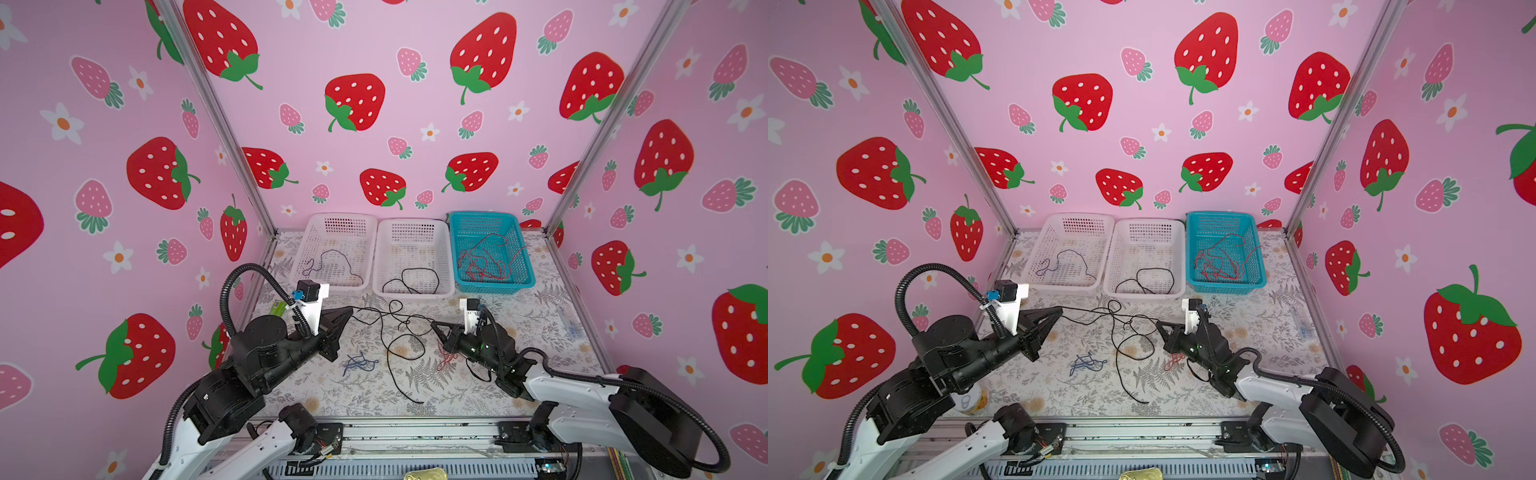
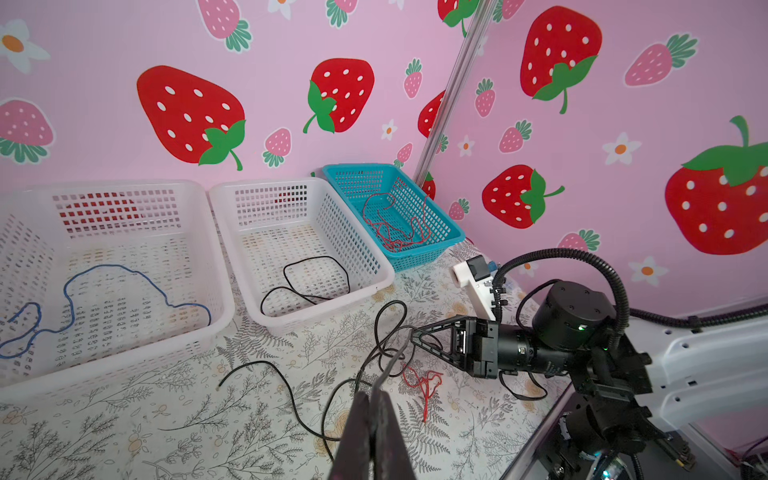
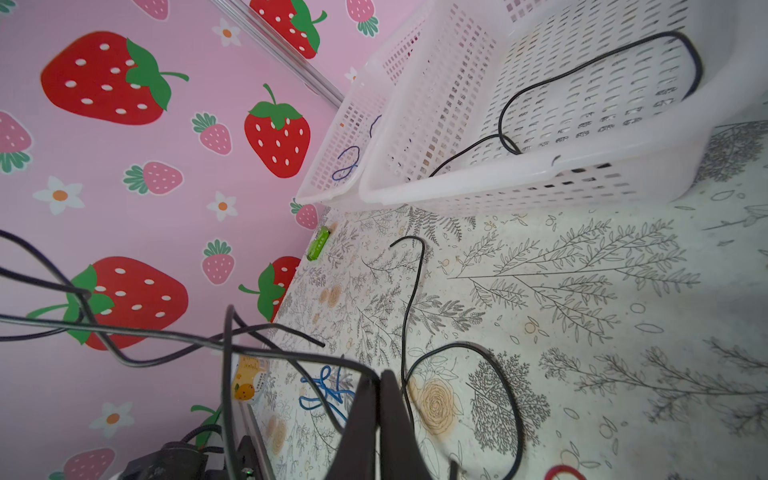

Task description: Untangle the cables

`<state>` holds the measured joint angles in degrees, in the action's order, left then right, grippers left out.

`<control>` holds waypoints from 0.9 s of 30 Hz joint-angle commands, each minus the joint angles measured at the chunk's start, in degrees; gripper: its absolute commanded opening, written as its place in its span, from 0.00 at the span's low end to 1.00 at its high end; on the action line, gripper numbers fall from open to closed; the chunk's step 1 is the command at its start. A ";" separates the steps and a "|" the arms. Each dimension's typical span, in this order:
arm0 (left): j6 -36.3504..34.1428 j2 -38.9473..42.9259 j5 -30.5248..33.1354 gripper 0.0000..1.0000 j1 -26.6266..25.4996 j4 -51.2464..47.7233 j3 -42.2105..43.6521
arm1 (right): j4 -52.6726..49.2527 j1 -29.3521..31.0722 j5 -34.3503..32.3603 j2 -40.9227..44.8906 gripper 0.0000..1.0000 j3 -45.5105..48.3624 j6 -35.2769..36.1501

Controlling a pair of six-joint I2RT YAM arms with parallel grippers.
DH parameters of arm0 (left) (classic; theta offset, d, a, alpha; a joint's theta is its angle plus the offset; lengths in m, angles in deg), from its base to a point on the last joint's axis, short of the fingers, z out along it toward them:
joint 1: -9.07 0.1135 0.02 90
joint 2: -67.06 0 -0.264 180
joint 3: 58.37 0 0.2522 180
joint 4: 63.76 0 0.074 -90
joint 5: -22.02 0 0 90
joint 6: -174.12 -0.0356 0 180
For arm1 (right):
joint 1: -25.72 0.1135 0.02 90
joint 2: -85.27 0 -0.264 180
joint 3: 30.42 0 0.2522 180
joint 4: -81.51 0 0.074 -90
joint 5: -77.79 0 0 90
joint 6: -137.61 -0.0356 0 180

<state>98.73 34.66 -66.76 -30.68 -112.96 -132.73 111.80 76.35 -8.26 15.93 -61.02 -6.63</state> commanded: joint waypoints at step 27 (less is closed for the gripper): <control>-8.03 -21.61 -4.79 0.00 0.59 18.54 -15.11 | -20.41 -1.78 -5.89 20.10 0.62 1.64 13.28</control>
<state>94.40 17.02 -71.16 -30.42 -98.84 -144.79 94.46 74.45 -11.28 33.02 -59.87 5.26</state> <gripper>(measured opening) 0.063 0.614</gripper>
